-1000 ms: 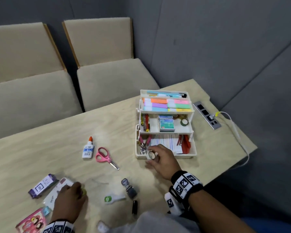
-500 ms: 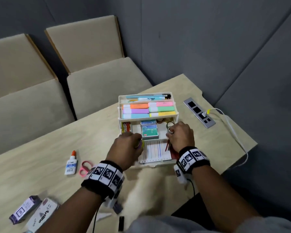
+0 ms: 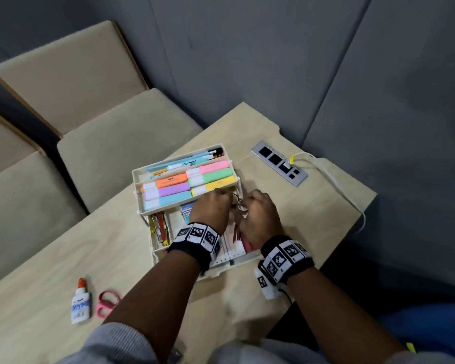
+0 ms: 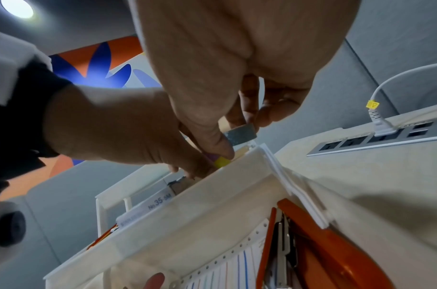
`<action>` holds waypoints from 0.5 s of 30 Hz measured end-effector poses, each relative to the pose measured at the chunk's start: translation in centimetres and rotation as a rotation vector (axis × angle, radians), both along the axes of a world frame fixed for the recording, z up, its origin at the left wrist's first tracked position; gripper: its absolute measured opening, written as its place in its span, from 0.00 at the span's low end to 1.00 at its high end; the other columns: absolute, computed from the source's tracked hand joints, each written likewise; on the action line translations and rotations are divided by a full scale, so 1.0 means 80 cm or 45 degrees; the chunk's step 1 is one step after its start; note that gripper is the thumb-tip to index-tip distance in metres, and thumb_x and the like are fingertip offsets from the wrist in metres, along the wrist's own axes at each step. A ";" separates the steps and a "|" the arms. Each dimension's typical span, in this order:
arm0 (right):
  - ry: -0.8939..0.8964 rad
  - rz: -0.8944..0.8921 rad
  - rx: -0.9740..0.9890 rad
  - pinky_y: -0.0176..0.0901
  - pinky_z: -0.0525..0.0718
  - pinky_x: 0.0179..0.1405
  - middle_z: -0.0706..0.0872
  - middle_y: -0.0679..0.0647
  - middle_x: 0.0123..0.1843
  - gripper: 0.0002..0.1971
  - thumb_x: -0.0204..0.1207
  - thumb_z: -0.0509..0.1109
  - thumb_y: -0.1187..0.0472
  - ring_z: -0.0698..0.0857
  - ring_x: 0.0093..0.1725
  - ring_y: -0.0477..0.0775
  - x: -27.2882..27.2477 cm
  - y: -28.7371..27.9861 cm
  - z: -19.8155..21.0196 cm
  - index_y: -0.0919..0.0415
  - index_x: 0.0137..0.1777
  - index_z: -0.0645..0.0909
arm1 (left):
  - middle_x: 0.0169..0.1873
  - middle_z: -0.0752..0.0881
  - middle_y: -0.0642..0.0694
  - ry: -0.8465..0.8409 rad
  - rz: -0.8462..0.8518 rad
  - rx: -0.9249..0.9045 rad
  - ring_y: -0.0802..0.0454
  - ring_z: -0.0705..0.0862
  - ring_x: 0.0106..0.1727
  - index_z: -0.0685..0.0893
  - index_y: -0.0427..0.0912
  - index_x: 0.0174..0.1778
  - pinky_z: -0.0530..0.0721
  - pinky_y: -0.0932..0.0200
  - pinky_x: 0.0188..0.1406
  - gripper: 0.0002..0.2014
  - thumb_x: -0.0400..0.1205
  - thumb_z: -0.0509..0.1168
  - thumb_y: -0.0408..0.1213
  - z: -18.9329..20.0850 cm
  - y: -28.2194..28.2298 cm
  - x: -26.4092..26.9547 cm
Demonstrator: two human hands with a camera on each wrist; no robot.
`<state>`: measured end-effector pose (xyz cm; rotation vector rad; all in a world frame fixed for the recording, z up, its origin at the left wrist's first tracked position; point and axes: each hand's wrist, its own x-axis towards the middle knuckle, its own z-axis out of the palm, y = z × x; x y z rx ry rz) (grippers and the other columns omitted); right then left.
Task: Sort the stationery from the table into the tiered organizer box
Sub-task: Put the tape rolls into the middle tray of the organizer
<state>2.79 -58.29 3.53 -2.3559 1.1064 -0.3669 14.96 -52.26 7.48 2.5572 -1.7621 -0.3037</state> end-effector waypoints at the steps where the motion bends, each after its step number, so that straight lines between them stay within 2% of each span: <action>1: -0.017 0.010 0.012 0.51 0.84 0.54 0.86 0.57 0.50 0.14 0.72 0.69 0.53 0.82 0.51 0.62 -0.001 0.000 -0.001 0.64 0.46 0.89 | 0.53 0.87 0.41 -0.004 -0.021 0.001 0.36 0.88 0.48 0.87 0.46 0.56 0.85 0.47 0.39 0.12 0.80 0.63 0.35 0.001 -0.001 -0.003; 3: -0.053 0.042 0.029 0.50 0.84 0.53 0.86 0.57 0.49 0.23 0.72 0.60 0.46 0.82 0.50 0.61 -0.003 0.001 -0.003 0.63 0.44 0.89 | 0.53 0.86 0.40 -0.030 -0.041 0.004 0.35 0.88 0.49 0.87 0.45 0.57 0.85 0.47 0.39 0.12 0.81 0.62 0.35 0.004 -0.003 -0.009; 4: -0.062 0.049 0.047 0.51 0.84 0.52 0.86 0.56 0.49 0.23 0.71 0.60 0.46 0.82 0.50 0.60 -0.003 0.001 -0.006 0.63 0.44 0.89 | 0.52 0.86 0.40 -0.054 -0.043 0.017 0.35 0.88 0.49 0.86 0.44 0.57 0.84 0.48 0.39 0.11 0.82 0.62 0.35 0.006 -0.003 -0.011; 7: -0.036 0.046 0.088 0.54 0.85 0.53 0.85 0.56 0.50 0.10 0.68 0.73 0.57 0.82 0.51 0.60 -0.003 -0.002 -0.012 0.64 0.43 0.88 | 0.54 0.85 0.40 -0.139 -0.061 0.104 0.35 0.87 0.51 0.84 0.42 0.58 0.80 0.49 0.36 0.11 0.83 0.61 0.35 0.008 -0.004 -0.014; 8: -0.025 0.049 0.094 0.54 0.85 0.53 0.85 0.56 0.50 0.08 0.67 0.75 0.60 0.83 0.52 0.61 -0.003 -0.002 -0.013 0.64 0.43 0.88 | 0.55 0.84 0.39 -0.154 -0.073 0.132 0.35 0.87 0.51 0.83 0.42 0.59 0.80 0.49 0.36 0.11 0.83 0.61 0.35 0.009 -0.003 -0.013; 15: -0.075 0.071 0.063 0.53 0.86 0.50 0.85 0.56 0.48 0.06 0.66 0.78 0.61 0.83 0.51 0.62 0.000 0.001 -0.012 0.62 0.39 0.86 | 0.53 0.84 0.40 -0.248 -0.161 0.192 0.37 0.87 0.51 0.85 0.41 0.56 0.82 0.50 0.39 0.11 0.84 0.59 0.35 0.023 -0.009 -0.011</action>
